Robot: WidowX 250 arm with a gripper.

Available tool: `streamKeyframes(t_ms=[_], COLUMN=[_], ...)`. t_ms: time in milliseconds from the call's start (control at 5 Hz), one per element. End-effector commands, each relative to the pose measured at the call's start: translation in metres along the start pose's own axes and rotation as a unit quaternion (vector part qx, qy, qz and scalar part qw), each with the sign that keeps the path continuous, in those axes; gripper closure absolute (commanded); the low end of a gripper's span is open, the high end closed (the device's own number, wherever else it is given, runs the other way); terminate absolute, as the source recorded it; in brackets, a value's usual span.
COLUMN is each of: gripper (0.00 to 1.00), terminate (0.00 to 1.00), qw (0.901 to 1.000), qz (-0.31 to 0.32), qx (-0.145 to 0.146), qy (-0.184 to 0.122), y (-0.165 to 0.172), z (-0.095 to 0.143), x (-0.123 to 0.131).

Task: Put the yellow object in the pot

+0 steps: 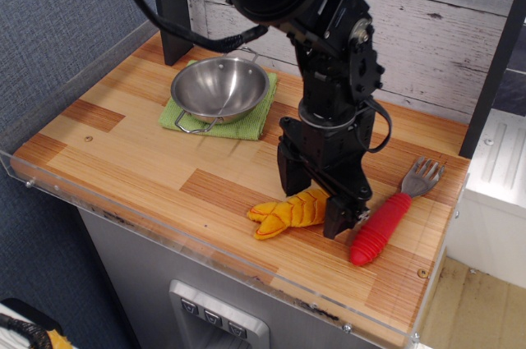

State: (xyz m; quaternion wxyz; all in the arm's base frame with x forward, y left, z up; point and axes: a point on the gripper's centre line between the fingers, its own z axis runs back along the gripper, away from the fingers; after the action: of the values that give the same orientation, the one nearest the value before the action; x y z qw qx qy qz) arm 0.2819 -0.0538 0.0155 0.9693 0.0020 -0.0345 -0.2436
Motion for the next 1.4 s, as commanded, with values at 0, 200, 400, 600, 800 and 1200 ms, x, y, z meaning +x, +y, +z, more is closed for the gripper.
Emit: streamKeyframes(t_ms=[0, 200, 400, 600, 800, 1200], gripper=[0.0, 1.0, 1.0, 1.0, 1.0, 1.0], terminate=[0.0, 0.0, 0.0, 0.0, 0.0, 0.0], qw=[1.0, 0.9999, 0.9999, 0.9999, 0.998, 0.9894], qz=[0.006, 0.007, 0.002, -0.004, 0.001, 0.111], qx=[-0.007, -0.01, -0.009, 0.005, 0.007, 0.024], qy=[-0.003, -0.006, -0.004, -0.016, -0.062, -0.09], y=[0.002, 0.002, 0.002, 0.001, 0.011, 0.068], z=[0.001, 0.001, 0.005, 0.026, 0.072, 0.127], x=[0.007, 0.006, 0.006, 0.012, 0.021, 0.008])
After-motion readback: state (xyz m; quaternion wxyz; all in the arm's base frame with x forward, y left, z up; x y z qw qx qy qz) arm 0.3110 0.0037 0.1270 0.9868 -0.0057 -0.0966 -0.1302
